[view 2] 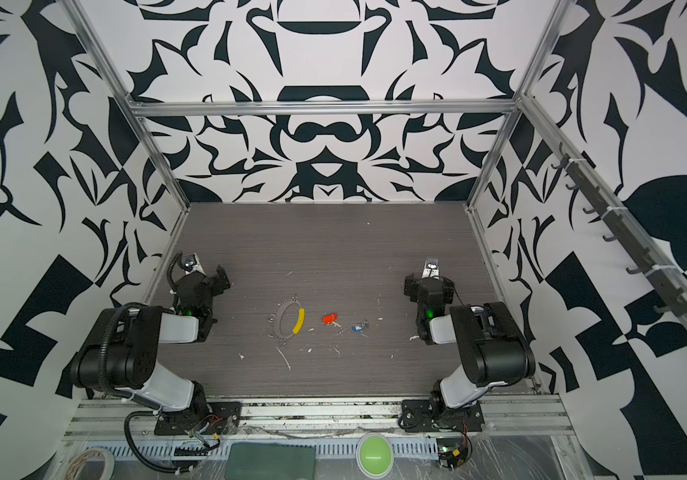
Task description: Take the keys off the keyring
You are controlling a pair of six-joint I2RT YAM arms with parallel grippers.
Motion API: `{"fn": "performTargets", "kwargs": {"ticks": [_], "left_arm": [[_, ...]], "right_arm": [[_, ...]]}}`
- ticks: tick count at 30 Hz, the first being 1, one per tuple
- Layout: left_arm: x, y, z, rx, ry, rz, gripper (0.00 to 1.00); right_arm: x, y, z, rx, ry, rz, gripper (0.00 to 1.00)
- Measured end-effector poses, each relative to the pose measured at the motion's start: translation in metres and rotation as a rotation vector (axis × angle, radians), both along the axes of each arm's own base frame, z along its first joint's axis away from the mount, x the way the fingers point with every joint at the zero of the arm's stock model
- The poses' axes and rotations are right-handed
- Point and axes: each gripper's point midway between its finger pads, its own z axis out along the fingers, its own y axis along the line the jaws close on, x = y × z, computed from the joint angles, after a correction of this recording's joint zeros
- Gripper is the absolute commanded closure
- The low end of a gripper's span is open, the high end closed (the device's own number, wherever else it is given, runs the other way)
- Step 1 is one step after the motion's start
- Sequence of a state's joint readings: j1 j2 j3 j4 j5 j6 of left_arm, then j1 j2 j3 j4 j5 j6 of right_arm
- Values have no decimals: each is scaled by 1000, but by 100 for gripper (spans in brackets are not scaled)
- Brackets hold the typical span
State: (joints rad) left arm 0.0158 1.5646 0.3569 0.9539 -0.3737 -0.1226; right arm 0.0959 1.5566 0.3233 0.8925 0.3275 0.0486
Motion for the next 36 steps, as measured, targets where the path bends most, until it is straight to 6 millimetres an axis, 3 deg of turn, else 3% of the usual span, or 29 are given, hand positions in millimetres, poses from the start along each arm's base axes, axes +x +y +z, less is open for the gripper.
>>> {"fn": "performTargets", "kwargs": {"ticks": [3, 5, 8, 10, 11, 12, 14, 17, 20, 25, 27, 32, 36], "left_arm": [[0, 0, 0, 0, 0, -1, 1], [0, 0, 0, 0, 0, -1, 1], [0, 0, 0, 0, 0, -1, 1], [0, 0, 0, 0, 0, -1, 1], [0, 0, 0, 0, 0, 0, 1], [0, 0, 0, 0, 0, 0, 1], [0, 0, 0, 0, 0, 0, 1], [0, 0, 0, 0, 0, 0, 1], [0, 0, 0, 0, 0, 0, 1], [0, 0, 0, 0, 0, 0, 1], [0, 0, 0, 0, 0, 0, 1], [0, 0, 0, 0, 0, -1, 1], [0, 0, 0, 0, 0, 0, 1]], "right_arm": [[0, 3, 14, -2, 39, 12, 0], [11, 7, 53, 9, 1, 29, 0], [23, 13, 129, 30, -157, 54, 0], [17, 13, 162, 39, -248, 61, 0], [13, 14, 167, 41, -273, 66, 0], [9, 14, 165, 43, -277, 69, 0], [5, 14, 142, 48, -254, 68, 0], [0, 14, 72, 31, -93, 70, 0], [-4, 15, 17, 22, 52, 88, 0], [-17, 18, -32, 20, 110, 123, 1], [-16, 17, -32, 23, 109, 120, 0], [2, 15, -8, 21, 27, 105, 1], [3, 15, -6, 20, 20, 101, 0]]}}
